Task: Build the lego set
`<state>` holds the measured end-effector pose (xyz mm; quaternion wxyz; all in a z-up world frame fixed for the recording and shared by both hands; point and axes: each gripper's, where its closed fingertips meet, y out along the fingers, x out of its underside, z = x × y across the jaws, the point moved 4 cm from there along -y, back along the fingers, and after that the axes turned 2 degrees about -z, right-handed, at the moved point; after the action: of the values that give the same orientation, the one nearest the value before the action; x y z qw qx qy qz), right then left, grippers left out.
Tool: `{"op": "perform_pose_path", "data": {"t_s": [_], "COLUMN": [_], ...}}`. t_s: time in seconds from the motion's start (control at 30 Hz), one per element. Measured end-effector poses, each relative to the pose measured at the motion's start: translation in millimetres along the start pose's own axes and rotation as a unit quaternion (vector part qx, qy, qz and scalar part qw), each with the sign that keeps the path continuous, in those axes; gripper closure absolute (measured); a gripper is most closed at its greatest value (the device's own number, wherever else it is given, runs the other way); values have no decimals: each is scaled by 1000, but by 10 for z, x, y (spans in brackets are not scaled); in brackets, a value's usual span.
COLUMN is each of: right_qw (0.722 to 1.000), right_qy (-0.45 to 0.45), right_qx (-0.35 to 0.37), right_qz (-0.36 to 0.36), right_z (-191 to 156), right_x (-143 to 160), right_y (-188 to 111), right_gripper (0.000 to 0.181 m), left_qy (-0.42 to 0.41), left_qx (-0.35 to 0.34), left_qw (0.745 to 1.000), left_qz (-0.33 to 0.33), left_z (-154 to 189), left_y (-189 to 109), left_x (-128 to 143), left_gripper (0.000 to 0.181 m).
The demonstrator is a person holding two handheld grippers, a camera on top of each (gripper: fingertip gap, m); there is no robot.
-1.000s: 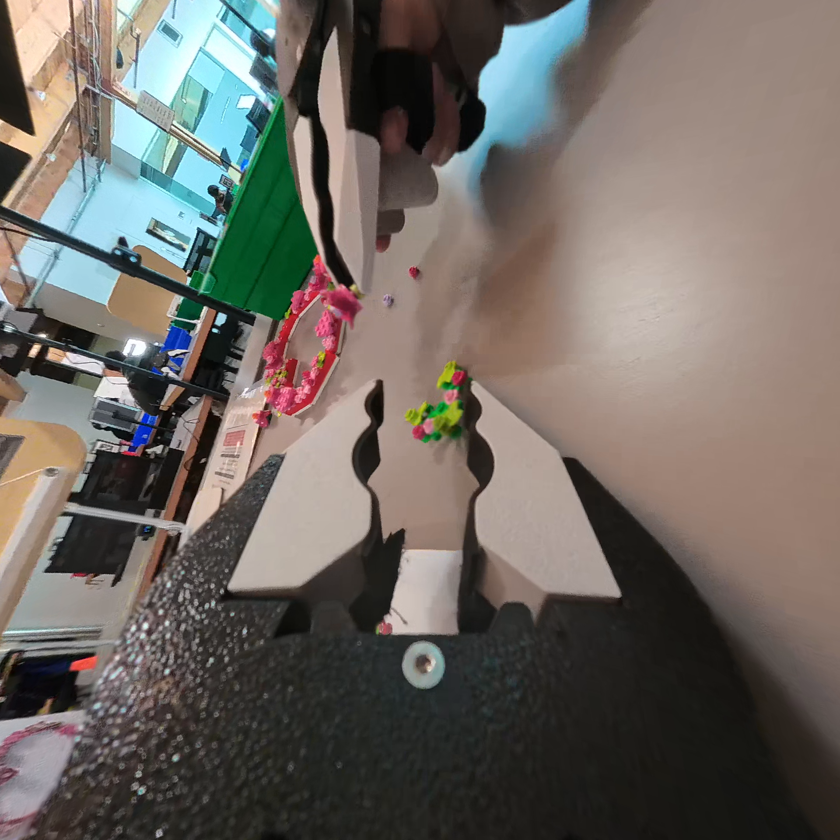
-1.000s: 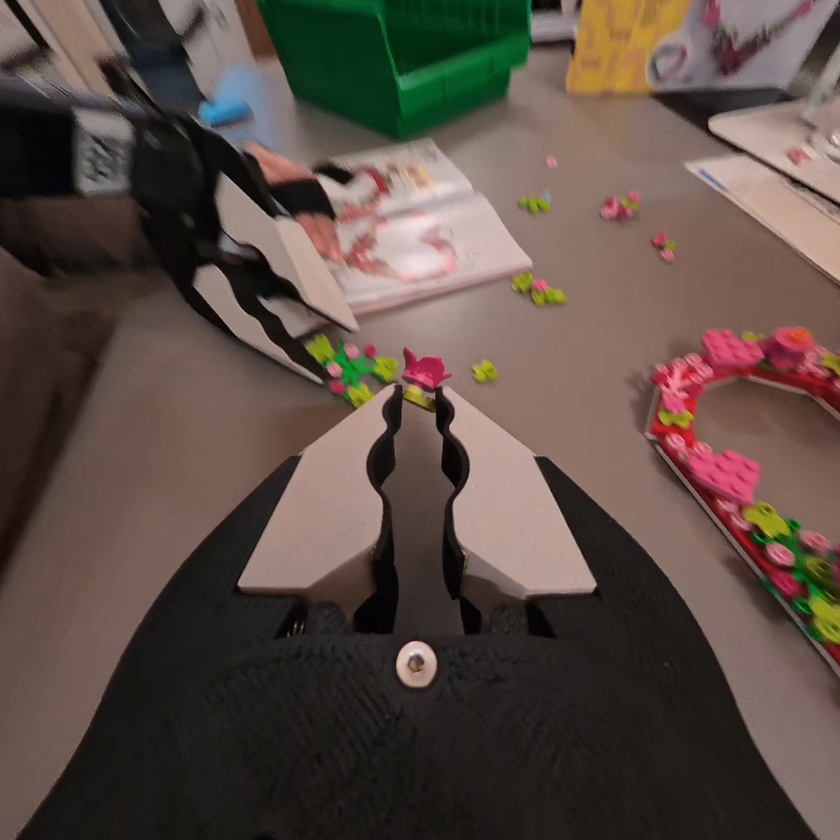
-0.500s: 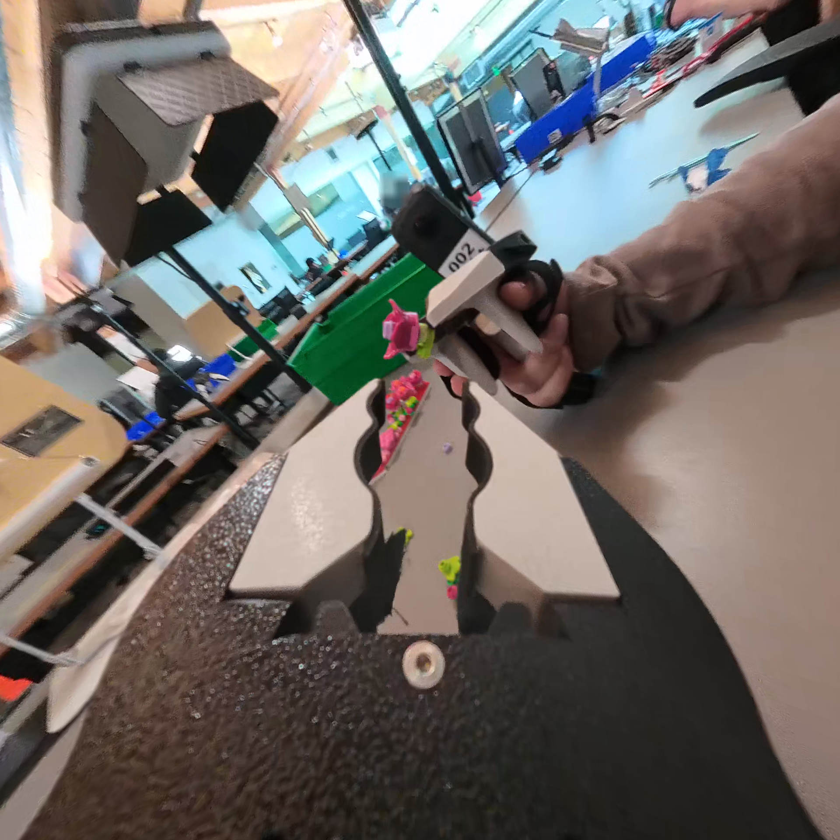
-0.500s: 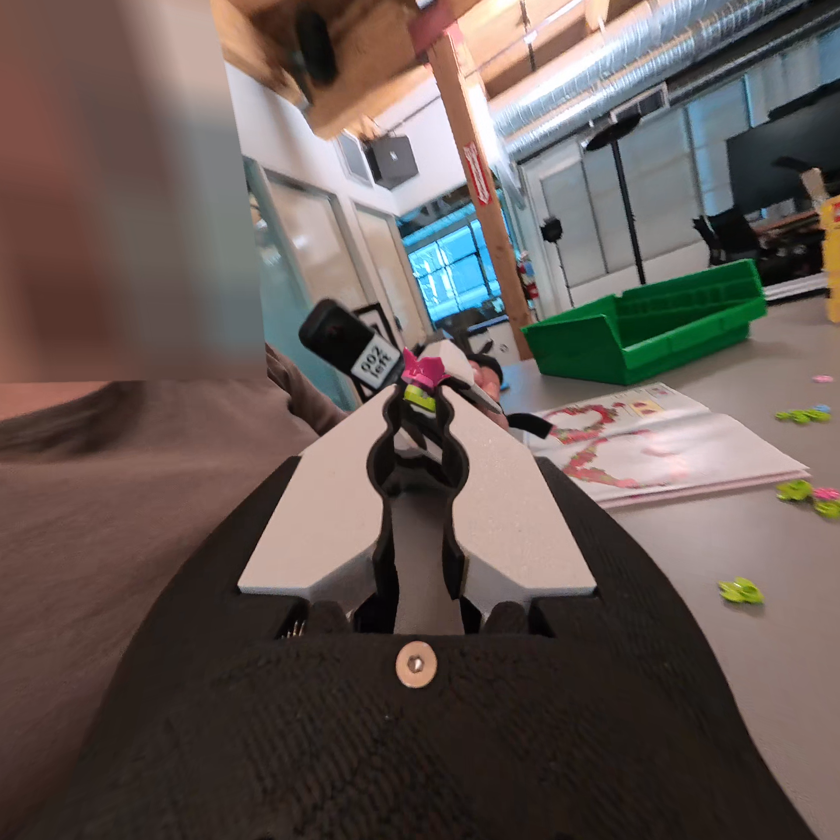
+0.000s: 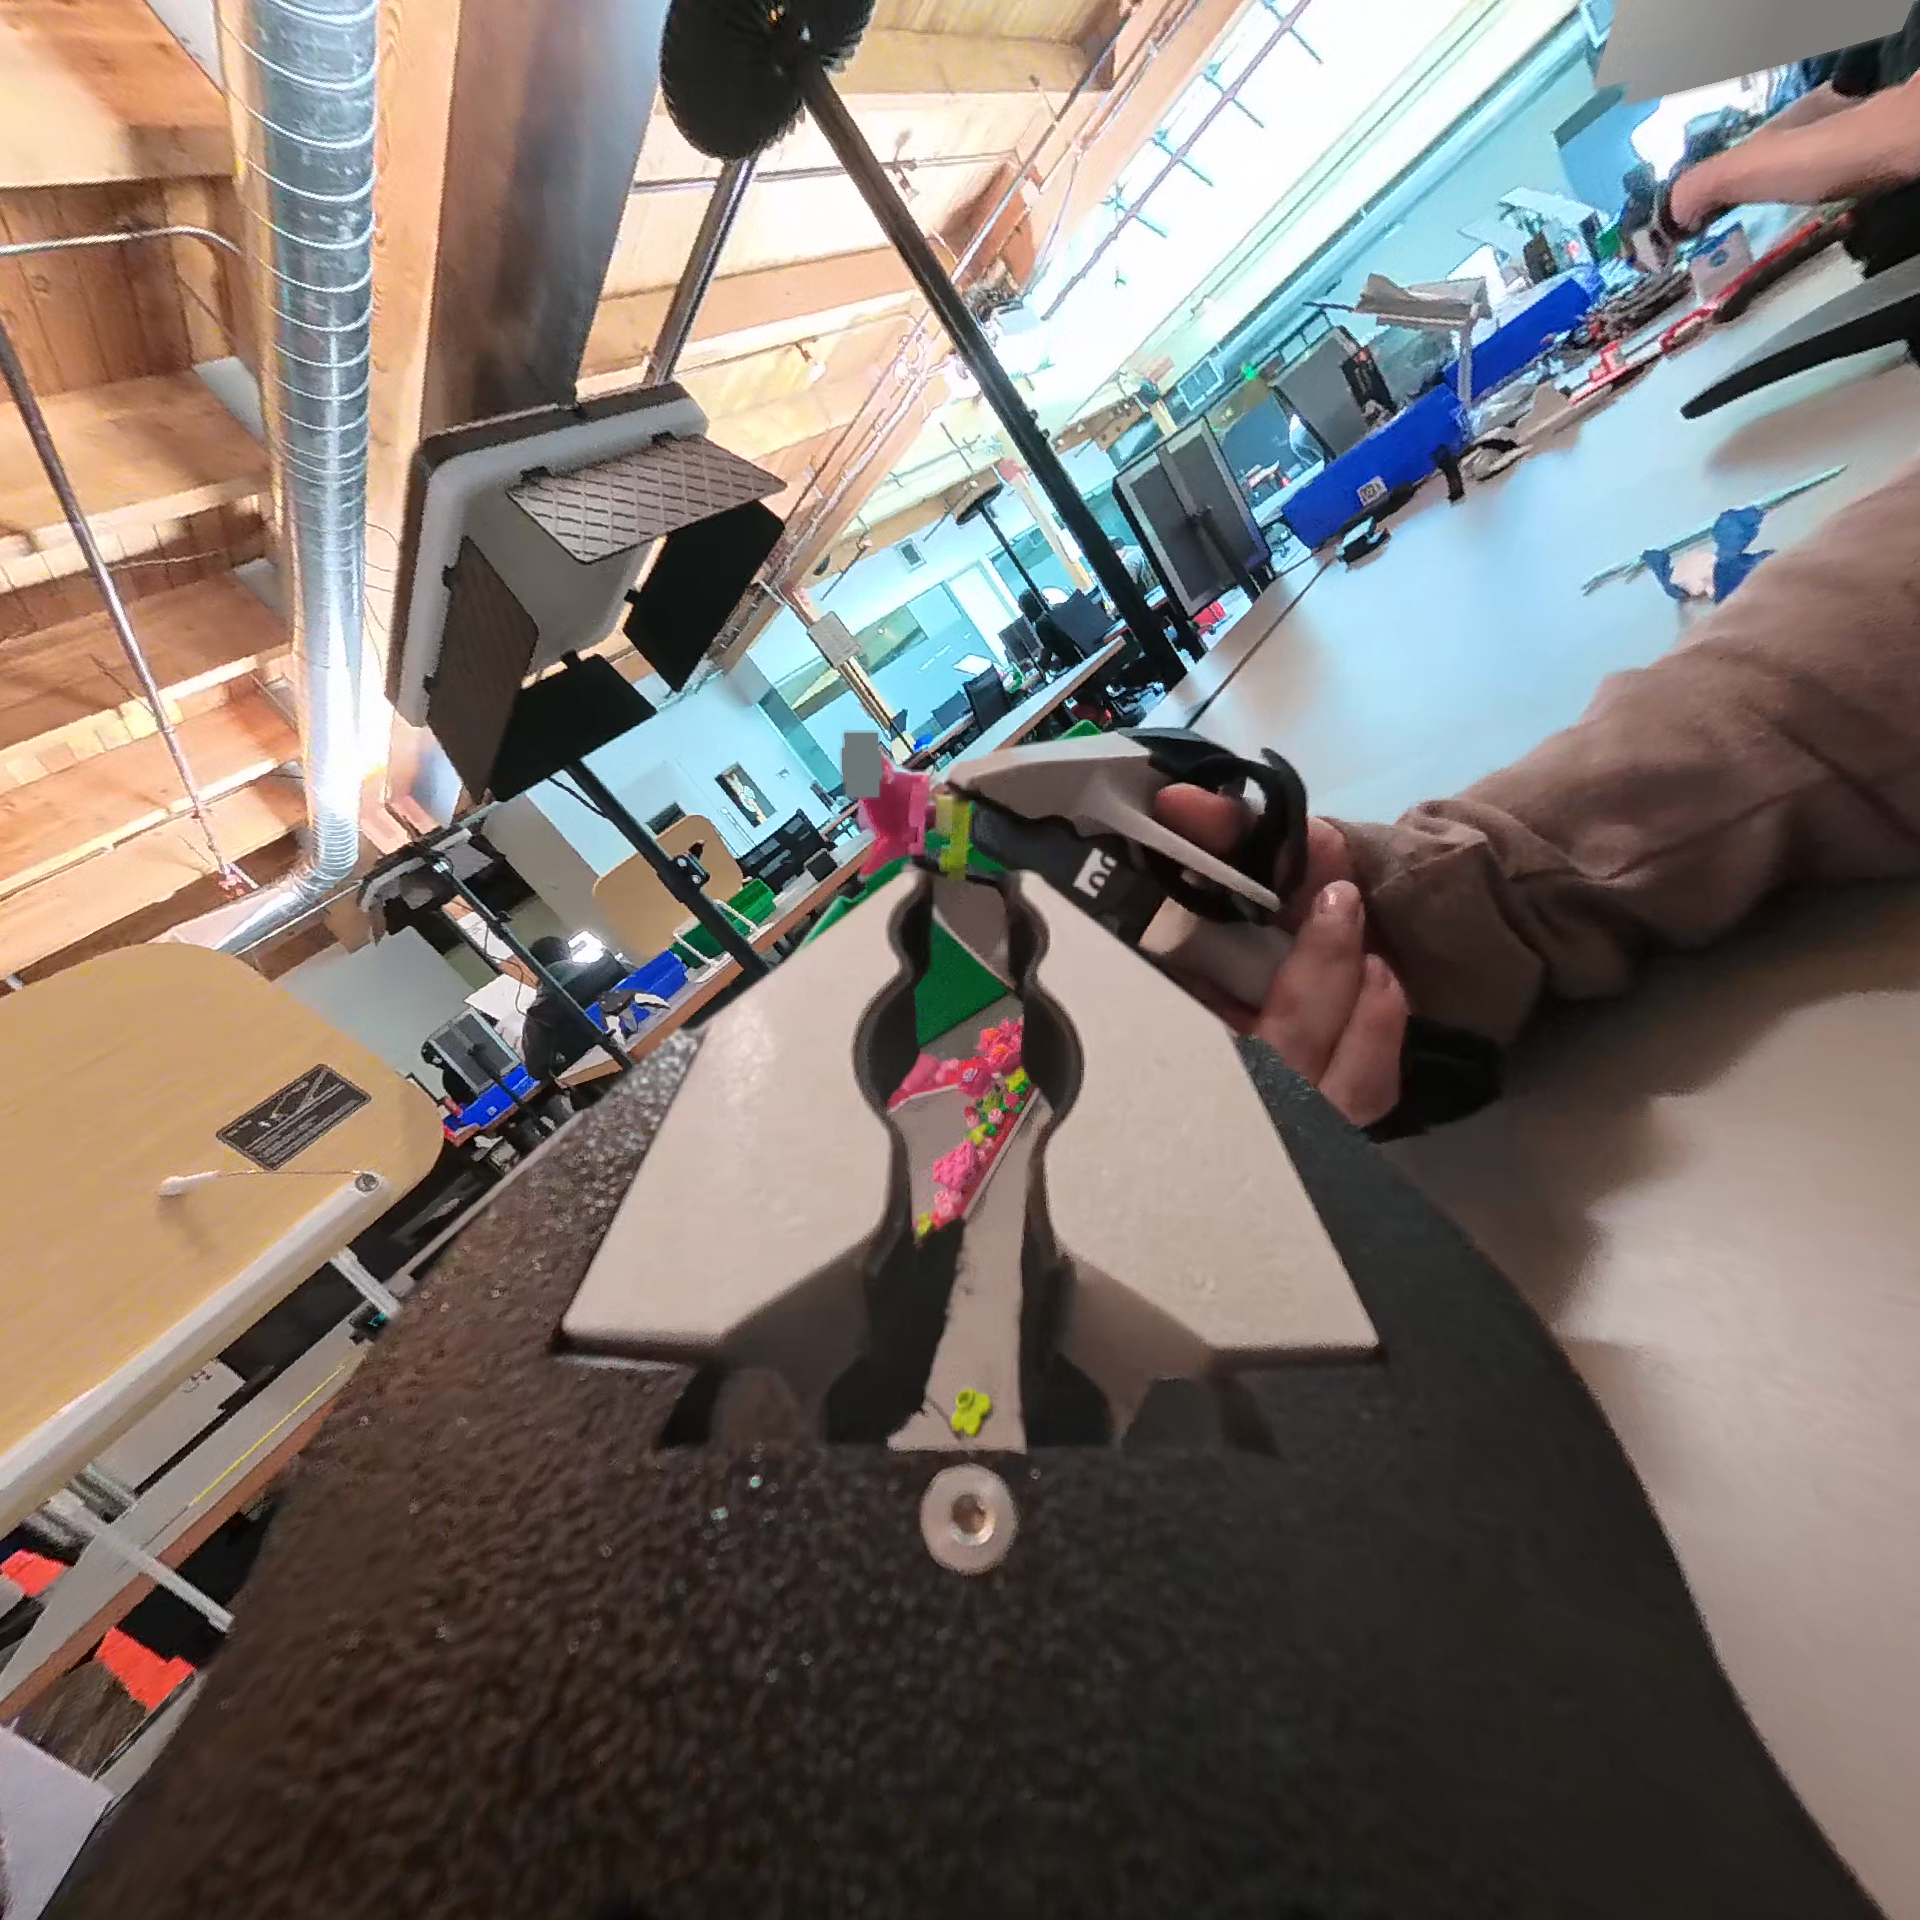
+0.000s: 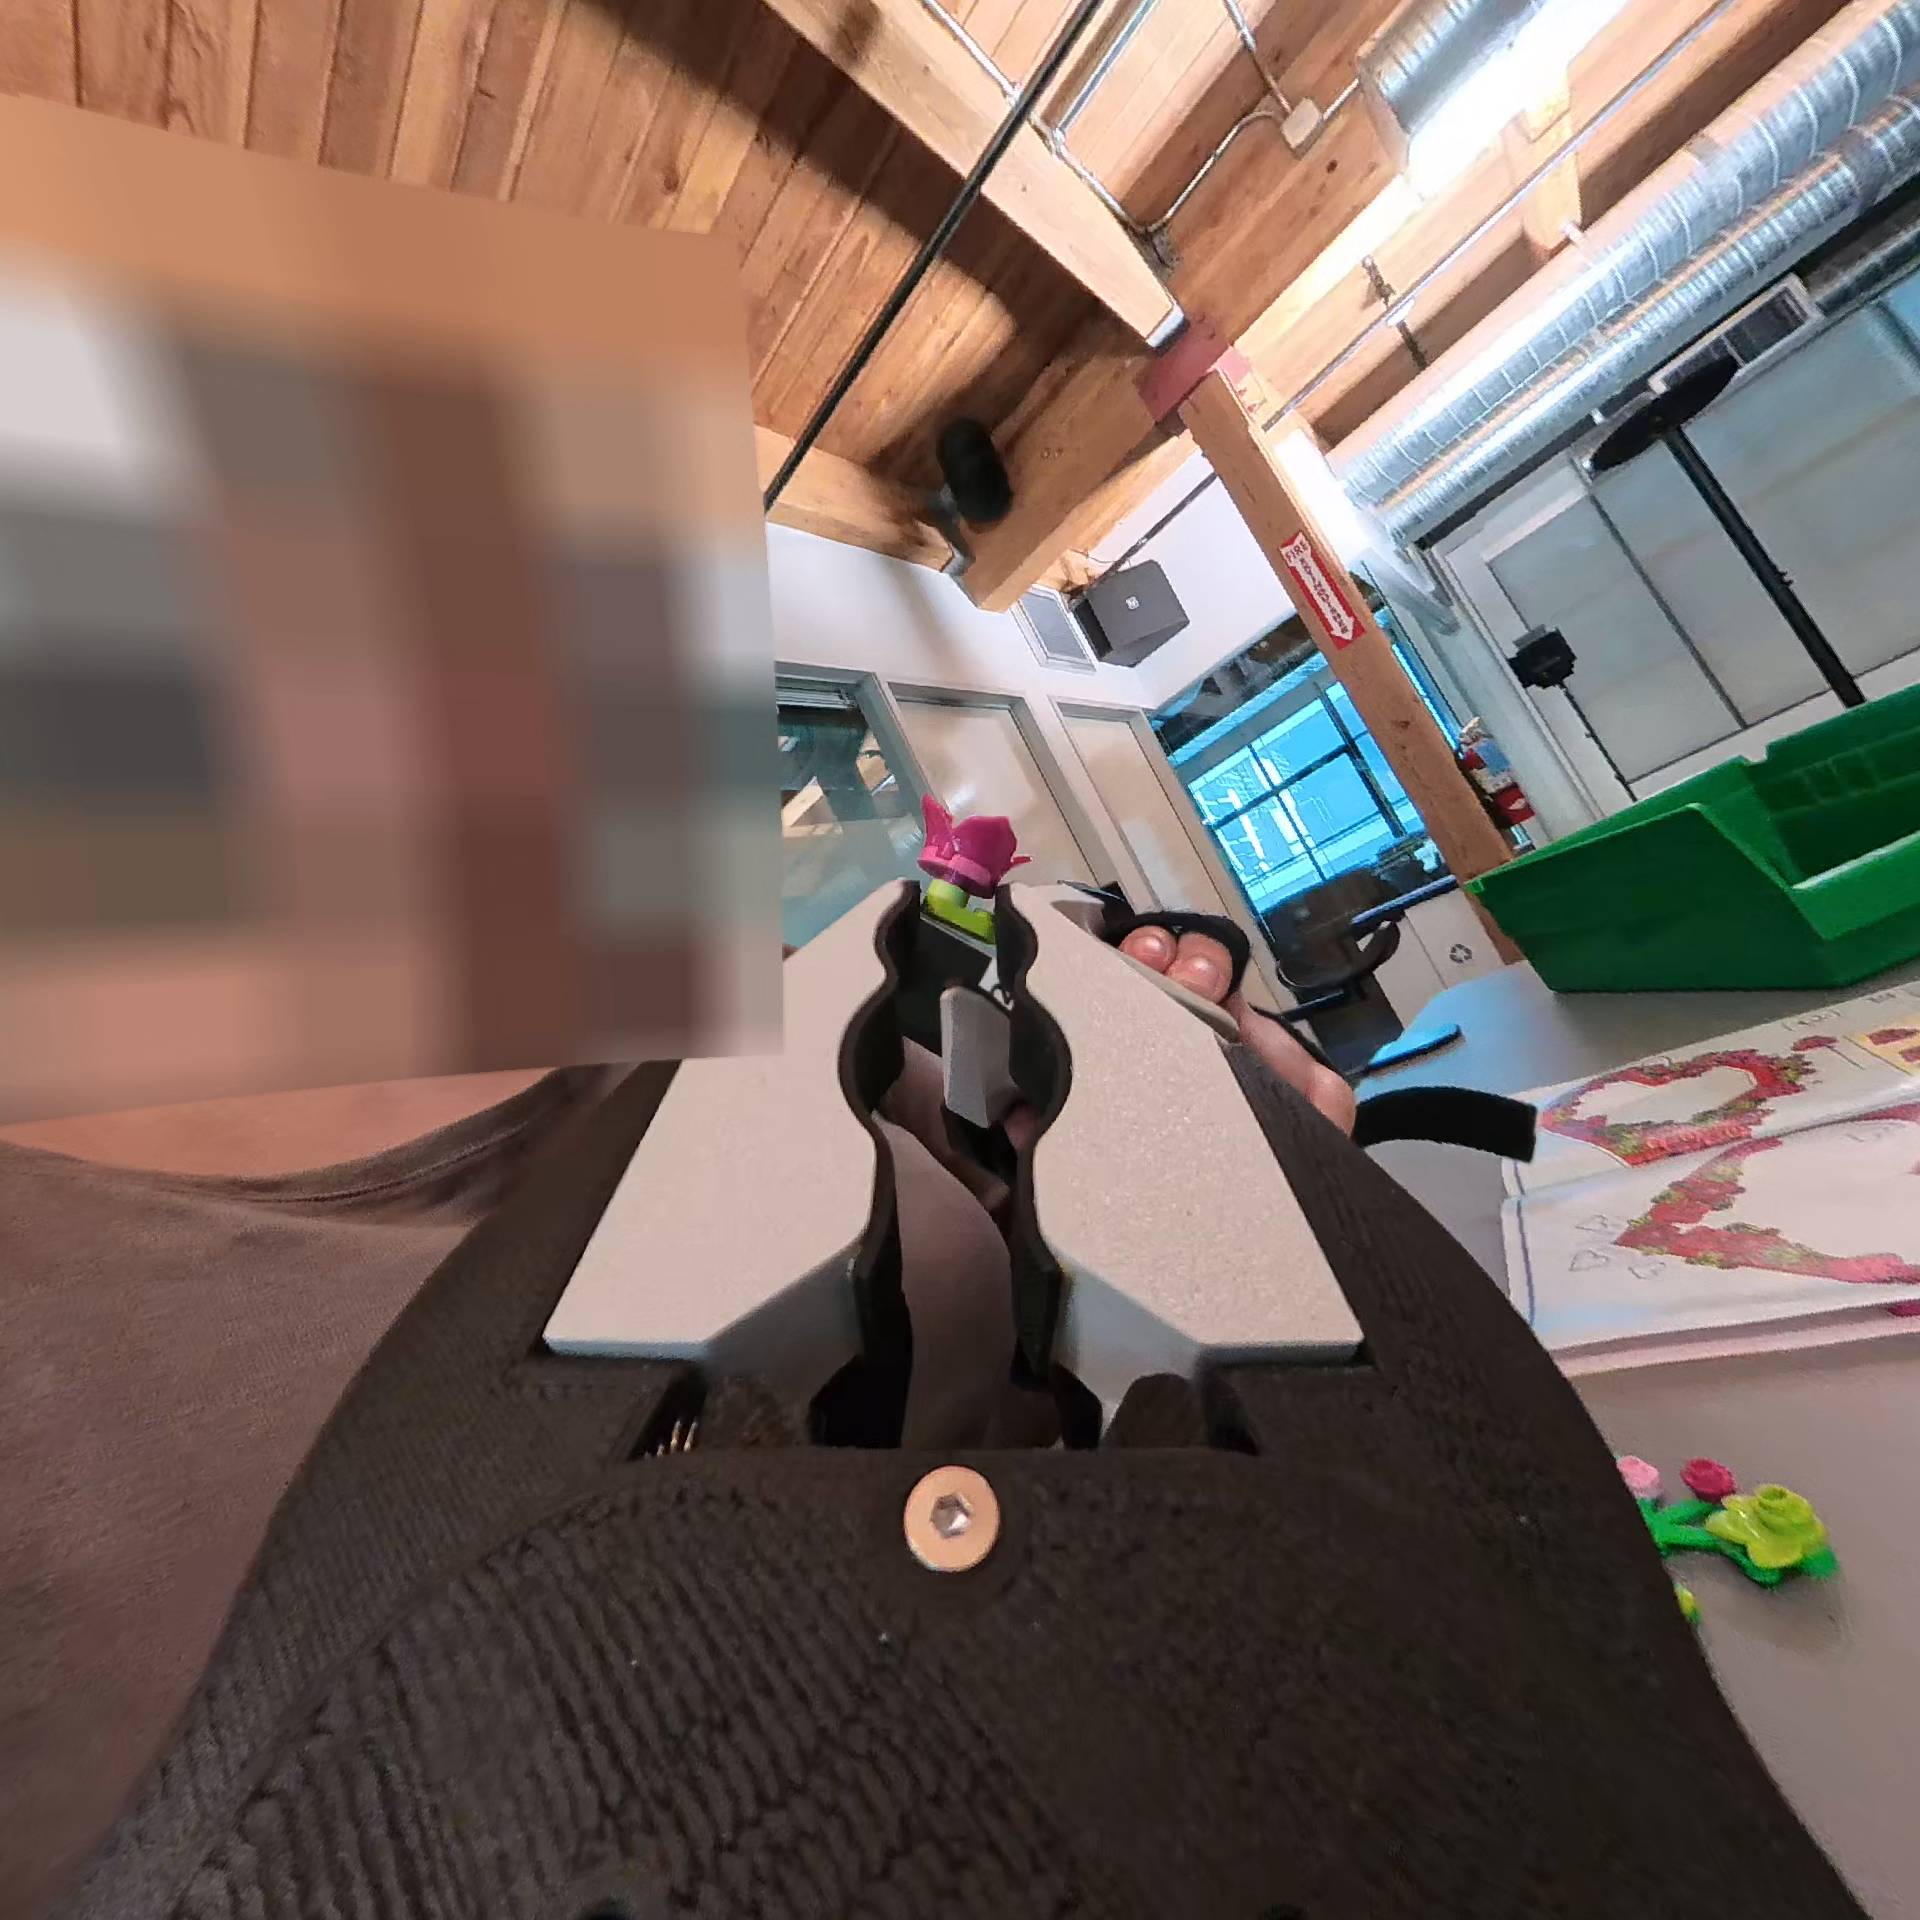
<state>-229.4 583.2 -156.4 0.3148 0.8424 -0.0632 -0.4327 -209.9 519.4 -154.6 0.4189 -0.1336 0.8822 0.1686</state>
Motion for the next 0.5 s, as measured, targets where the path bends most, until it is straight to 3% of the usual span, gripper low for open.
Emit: {"op": "perform_pose_path", "data": {"t_s": [0.5], "right_qw": [1000], "right_qy": [3], "right_qx": [-6], "right_qz": [20], "right_z": [-3], "right_x": [-30], "right_y": [-16], "right_gripper": [169], "left_qy": [18], "left_qx": [-32], "left_qw": [999], "left_qz": [-2], "left_z": [-18], "left_y": [84], "left_x": [-7], "left_gripper": [181]}}
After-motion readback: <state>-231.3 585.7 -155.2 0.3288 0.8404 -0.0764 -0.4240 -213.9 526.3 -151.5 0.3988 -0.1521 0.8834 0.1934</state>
